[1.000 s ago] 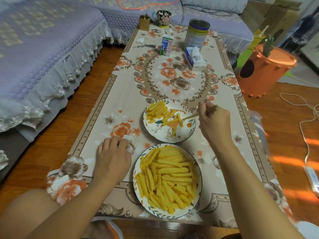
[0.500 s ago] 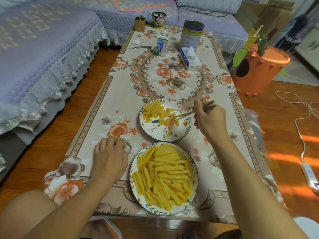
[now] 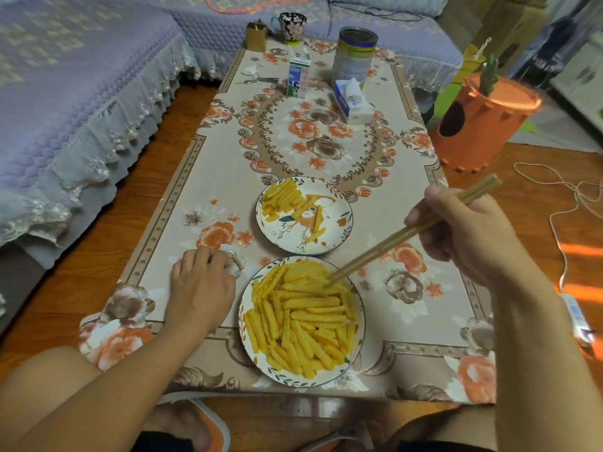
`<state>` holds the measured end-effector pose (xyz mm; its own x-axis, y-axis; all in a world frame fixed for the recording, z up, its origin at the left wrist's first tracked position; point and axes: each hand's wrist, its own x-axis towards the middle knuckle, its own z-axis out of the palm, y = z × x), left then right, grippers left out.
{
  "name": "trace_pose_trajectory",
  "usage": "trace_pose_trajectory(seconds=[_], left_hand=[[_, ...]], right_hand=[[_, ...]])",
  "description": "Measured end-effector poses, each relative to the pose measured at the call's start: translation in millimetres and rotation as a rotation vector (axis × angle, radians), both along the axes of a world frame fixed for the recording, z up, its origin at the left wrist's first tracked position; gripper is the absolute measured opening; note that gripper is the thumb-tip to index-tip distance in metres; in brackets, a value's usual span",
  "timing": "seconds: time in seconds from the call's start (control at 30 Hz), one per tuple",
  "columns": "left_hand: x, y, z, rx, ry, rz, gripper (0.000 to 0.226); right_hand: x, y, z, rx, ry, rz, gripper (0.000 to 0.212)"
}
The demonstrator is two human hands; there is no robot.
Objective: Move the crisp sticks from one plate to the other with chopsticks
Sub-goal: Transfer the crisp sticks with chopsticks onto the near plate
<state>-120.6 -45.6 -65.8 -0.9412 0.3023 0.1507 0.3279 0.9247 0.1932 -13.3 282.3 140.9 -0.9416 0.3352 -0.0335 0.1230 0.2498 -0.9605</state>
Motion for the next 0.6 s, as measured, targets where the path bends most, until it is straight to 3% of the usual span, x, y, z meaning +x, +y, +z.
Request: trace_pose_trajectory(seconds=[0.2, 0.33, 0.6], left_hand=[[2, 0, -2, 0.022, -0.001, 0.003, 0.033], [4, -2, -3, 0.068, 0.021, -0.008, 0.032], [1, -1, -3, 0.048, 0.006, -0.012, 0.036]], right_hand=[[30, -19, -8, 0.108, -0.104, 0.207, 0.045], [40, -18, -18, 0.159, -0.104, 0.235, 0.04], [9, 9, -28, -0.091, 0.108, -0.216, 0.045]])
